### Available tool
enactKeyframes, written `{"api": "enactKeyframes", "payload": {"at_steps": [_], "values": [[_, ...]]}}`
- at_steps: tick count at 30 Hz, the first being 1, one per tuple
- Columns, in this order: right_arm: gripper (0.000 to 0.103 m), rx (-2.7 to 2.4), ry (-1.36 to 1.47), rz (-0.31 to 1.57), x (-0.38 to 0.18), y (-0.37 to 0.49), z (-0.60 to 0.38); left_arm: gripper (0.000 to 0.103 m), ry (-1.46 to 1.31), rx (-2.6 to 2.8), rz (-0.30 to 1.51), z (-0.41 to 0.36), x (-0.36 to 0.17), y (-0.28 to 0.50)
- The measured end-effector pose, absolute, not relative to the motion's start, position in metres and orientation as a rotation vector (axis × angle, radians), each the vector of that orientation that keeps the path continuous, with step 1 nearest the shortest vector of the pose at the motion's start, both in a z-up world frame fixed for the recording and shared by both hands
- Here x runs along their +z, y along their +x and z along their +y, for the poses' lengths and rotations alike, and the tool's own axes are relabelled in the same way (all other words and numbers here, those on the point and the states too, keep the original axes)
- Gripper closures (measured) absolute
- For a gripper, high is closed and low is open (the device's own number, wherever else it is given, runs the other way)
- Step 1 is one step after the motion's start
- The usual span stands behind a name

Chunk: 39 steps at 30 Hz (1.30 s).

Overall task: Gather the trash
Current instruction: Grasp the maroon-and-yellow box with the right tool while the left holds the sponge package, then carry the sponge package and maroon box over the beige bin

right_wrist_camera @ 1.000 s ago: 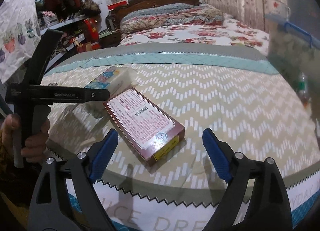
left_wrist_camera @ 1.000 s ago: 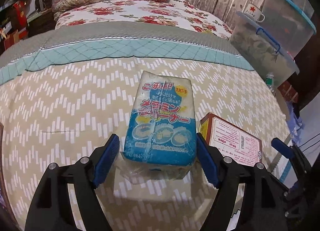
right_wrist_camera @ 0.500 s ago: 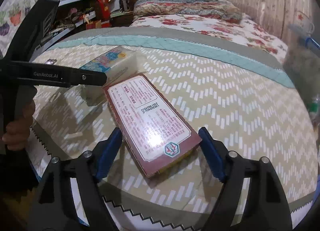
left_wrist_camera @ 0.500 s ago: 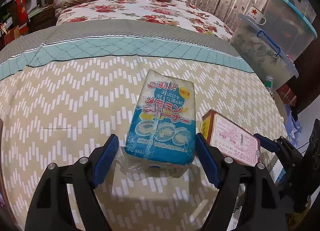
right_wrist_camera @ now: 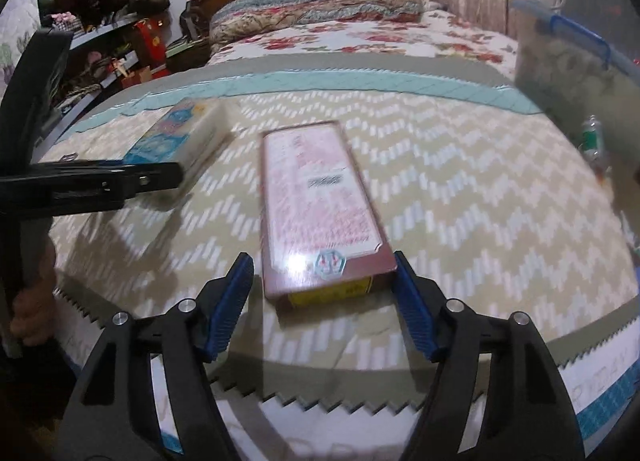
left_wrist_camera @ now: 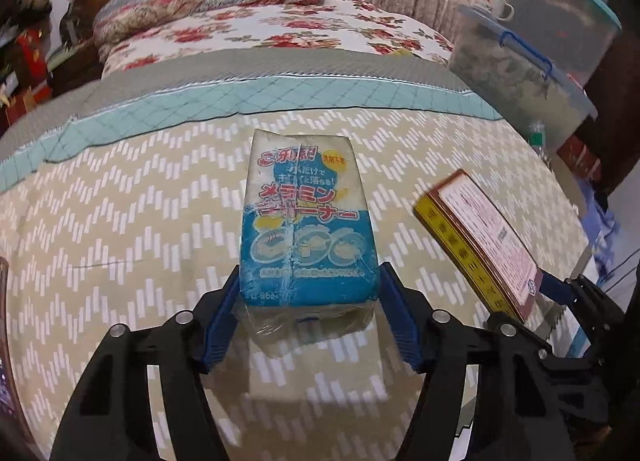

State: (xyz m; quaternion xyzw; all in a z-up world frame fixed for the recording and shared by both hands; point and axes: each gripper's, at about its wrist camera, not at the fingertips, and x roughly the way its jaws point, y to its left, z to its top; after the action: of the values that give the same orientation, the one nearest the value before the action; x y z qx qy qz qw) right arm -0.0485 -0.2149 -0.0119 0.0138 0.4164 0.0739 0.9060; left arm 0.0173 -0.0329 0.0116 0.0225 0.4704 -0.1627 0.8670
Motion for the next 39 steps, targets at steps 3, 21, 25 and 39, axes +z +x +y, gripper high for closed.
{"api": "enactKeyframes", "payload": {"at_steps": [3, 21, 25, 39], "values": [[0.031, 0.171, 0.019, 0.858, -0.013, -0.051, -0.213, 0.043, 0.059, -0.348, 0.981, -0.036, 0.012, 0.014], [0.022, 0.146, 0.010, 0.846, -0.012, -0.048, -0.218, 0.028, 0.013, -0.325, 0.979, -0.025, 0.014, 0.017], [0.021, 0.145, 0.009, 0.846, -0.012, -0.046, -0.215, 0.028, 0.020, -0.331, 0.979, -0.028, 0.015, 0.017], [0.043, 0.022, 0.126, 0.742, 0.002, -0.055, -0.262, 0.045, 0.080, -0.510, 0.960, -0.095, 0.029, 0.014]]}}
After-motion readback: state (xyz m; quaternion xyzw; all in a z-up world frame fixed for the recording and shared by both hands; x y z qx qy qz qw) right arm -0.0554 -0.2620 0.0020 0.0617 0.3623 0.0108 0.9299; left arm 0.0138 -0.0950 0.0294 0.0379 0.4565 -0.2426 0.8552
